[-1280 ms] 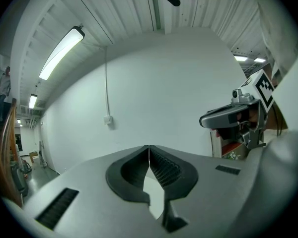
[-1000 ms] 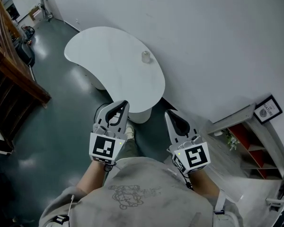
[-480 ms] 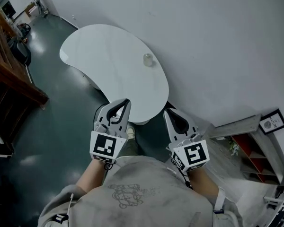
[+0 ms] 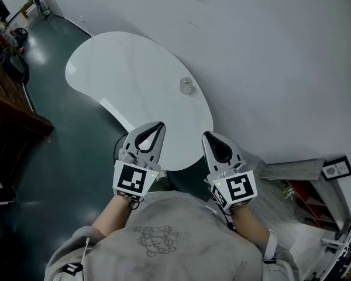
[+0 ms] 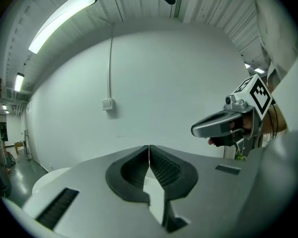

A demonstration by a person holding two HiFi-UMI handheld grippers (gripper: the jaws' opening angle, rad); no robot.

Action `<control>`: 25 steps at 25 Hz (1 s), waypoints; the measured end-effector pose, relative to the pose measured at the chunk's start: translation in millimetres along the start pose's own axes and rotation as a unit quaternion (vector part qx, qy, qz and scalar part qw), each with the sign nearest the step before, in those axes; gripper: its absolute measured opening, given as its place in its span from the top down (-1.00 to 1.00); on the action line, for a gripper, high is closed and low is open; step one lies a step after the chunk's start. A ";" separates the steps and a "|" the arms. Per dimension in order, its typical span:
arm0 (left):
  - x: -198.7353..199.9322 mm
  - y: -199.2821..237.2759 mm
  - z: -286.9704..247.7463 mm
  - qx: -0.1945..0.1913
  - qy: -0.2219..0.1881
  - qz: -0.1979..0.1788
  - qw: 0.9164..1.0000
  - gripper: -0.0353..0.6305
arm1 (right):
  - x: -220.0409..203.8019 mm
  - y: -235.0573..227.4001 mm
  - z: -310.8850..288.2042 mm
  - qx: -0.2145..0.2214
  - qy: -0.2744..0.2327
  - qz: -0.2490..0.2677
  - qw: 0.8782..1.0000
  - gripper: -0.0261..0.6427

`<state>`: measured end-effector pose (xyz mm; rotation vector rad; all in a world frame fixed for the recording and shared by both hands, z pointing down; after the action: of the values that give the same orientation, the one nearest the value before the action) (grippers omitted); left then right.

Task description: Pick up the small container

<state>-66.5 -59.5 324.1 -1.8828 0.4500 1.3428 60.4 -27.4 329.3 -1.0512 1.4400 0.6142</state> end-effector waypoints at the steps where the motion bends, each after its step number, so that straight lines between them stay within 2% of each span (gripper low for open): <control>1: -3.3 9.3 -6.7 -0.003 0.001 0.000 1.000 0.84 | 2.3 -3.0 -10.6 -0.004 0.002 -0.002 1.000 0.83; 12: -28.2 93.9 -61.1 -0.026 -0.006 -0.003 1.000 0.83 | 25.7 -30.0 -100.1 -0.042 0.000 -0.003 0.999 0.83; 20: -33.0 105.9 -75.5 -0.020 -0.009 0.022 1.000 0.83 | 27.6 -47.0 -113.2 -0.054 -0.004 -0.003 0.999 0.83; 25: -35.9 104.1 -88.0 -0.007 0.005 0.025 1.000 0.84 | 24.6 -64.5 -120.0 -0.042 0.000 -0.013 0.999 0.82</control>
<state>-92.8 -197.8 330.8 -1.9014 0.4967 1.3718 60.1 -165.4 339.3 -1.1344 1.4080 0.6614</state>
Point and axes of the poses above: the fingertips, and each gripper's own axes: z backward along the fingers, y to its left, x out of its top, the point moved 2 cm from there along z, backward along the fingers, and after that the axes turned 13 degrees about -z, right-handed, at the moved point
